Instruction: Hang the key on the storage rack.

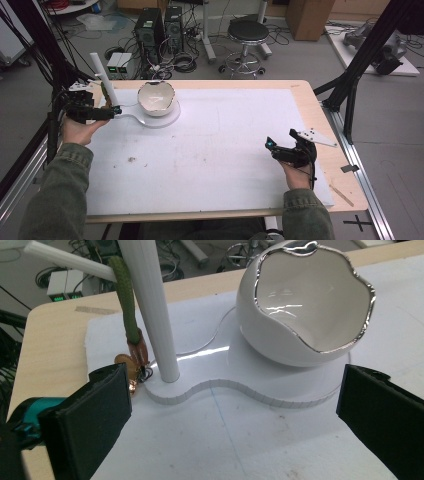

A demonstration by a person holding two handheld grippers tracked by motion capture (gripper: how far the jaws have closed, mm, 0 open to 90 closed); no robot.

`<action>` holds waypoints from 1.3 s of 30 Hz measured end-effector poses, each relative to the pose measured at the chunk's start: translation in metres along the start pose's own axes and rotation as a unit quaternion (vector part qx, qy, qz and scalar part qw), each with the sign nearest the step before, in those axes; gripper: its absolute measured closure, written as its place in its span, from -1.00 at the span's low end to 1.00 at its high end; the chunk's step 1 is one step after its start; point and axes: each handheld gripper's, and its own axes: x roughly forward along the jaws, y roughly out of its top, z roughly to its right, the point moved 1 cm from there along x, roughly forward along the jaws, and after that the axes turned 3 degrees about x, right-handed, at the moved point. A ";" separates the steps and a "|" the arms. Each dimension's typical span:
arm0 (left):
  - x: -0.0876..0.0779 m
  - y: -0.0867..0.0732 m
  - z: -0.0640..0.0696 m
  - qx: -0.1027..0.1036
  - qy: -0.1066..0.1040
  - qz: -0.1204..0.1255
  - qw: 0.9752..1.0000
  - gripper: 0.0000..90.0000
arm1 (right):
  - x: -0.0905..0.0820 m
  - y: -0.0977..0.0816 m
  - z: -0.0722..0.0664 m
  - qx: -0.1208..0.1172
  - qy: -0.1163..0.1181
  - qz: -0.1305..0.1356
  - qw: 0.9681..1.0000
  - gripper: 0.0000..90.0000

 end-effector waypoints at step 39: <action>-0.029 -0.048 0.016 0.005 -0.032 0.102 0.994 -0.96 | -0.001 0.000 -0.002 -0.001 0.001 -0.002 1.000 -0.99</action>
